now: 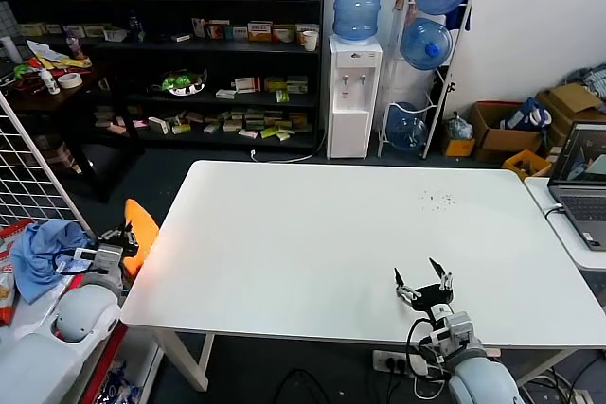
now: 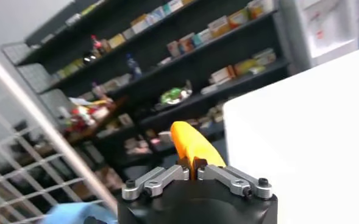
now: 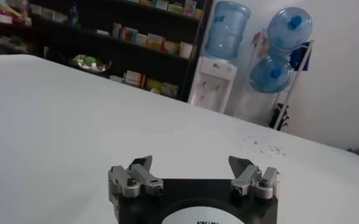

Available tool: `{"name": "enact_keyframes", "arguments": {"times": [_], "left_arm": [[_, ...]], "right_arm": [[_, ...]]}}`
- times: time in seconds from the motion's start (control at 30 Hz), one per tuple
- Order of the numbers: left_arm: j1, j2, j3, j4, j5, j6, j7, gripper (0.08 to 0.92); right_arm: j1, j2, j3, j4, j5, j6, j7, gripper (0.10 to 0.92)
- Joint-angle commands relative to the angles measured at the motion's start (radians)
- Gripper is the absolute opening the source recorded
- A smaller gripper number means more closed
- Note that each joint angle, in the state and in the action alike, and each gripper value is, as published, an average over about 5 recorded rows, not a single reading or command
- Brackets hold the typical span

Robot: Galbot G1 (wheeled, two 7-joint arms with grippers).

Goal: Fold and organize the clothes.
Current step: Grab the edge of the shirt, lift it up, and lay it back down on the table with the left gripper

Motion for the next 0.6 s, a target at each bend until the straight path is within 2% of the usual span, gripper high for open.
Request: {"name": "enact_keyframes", "arguments": {"times": [0.03, 0.37, 0.6], "left_arm": [[0.014, -0.179, 0.104, -0.208, -0.130, 0.067, -0.049, 0.123], [-0.009, -0.391, 0.194, -0.172, -0.125, 0.061, -0.078, 0.123], [-0.043, -0.609, 0.256, -0.062, -0.071, 0.037, -0.082, 0.123]], "right_arm": [[-0.015, -0.001, 0.008, 0.010, -0.007, 0.000, 0.002, 0.823], [-0.027, -0.007, 0.022, 0.012, -0.012, 0.003, 0.002, 0.823], [-0.025, -0.006, 0.028, 0.004, -0.021, 0.011, 0.002, 0.823]]}}
